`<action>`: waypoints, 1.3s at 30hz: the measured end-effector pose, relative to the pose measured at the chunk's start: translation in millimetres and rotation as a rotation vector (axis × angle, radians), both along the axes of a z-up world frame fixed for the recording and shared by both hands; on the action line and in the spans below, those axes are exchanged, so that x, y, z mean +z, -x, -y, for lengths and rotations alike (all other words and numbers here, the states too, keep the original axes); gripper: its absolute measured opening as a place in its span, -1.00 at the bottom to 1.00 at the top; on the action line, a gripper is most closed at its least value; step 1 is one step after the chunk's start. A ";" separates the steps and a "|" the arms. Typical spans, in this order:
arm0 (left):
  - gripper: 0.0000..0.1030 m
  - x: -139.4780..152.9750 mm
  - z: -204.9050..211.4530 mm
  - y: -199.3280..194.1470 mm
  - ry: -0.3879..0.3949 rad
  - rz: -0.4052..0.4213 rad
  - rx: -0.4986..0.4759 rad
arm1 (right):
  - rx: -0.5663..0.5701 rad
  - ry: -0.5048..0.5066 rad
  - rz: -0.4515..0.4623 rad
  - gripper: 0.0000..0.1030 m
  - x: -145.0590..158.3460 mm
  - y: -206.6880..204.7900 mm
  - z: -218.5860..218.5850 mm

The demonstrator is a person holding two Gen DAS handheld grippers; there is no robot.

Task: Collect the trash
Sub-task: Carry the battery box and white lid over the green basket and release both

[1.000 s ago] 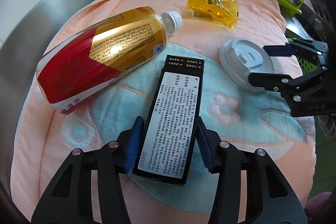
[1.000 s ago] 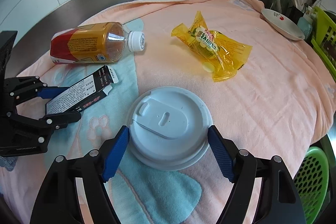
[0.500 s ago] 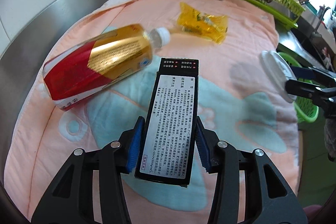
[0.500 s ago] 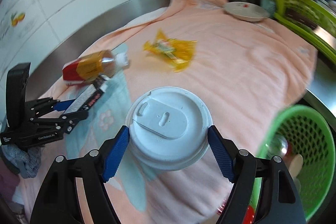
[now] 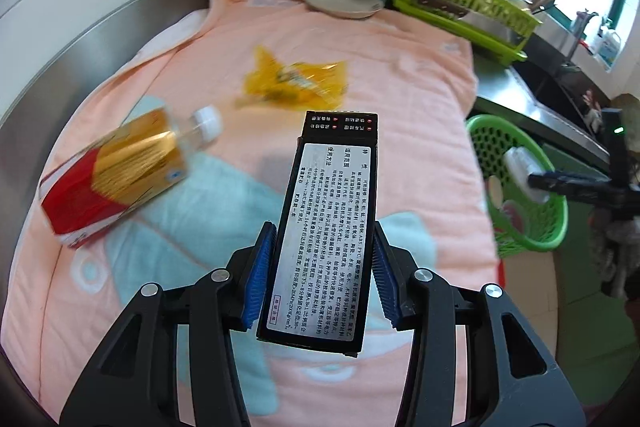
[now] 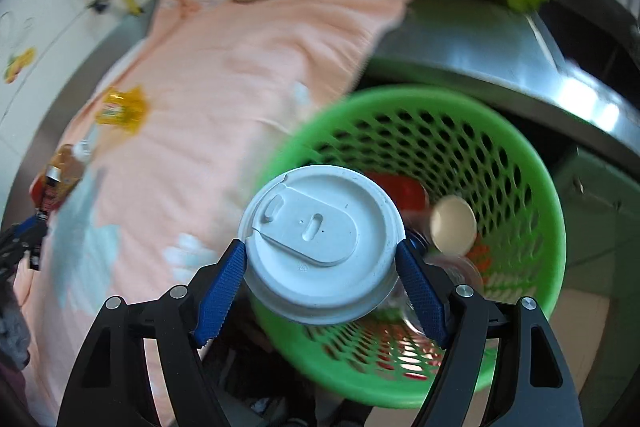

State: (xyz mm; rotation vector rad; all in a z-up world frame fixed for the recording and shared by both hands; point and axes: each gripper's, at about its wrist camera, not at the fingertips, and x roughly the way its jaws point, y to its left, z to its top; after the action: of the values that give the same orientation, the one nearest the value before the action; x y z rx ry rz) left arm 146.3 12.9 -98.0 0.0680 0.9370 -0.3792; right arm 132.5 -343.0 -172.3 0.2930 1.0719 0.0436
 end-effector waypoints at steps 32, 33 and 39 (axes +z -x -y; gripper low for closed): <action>-0.09 -25.7 280.5 -9.3 0.006 -0.081 -0.378 | -0.095 -0.008 0.137 0.59 38.0 95.8 99.5; -0.09 -30.8 287.3 -9.3 0.001 -0.096 -0.385 | -0.098 -0.009 0.133 0.59 37.3 99.3 103.3; 0.41 -42.5 297.0 -4.8 -0.017 -0.089 -0.373 | -0.104 -0.013 0.120 0.59 34.9 108.1 109.9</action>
State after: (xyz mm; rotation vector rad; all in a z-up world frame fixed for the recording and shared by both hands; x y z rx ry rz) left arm 151.1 -284.1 -140.4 0.2447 1.0165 -0.7240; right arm 24.4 -453.0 -137.4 0.3529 0.9367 -0.0246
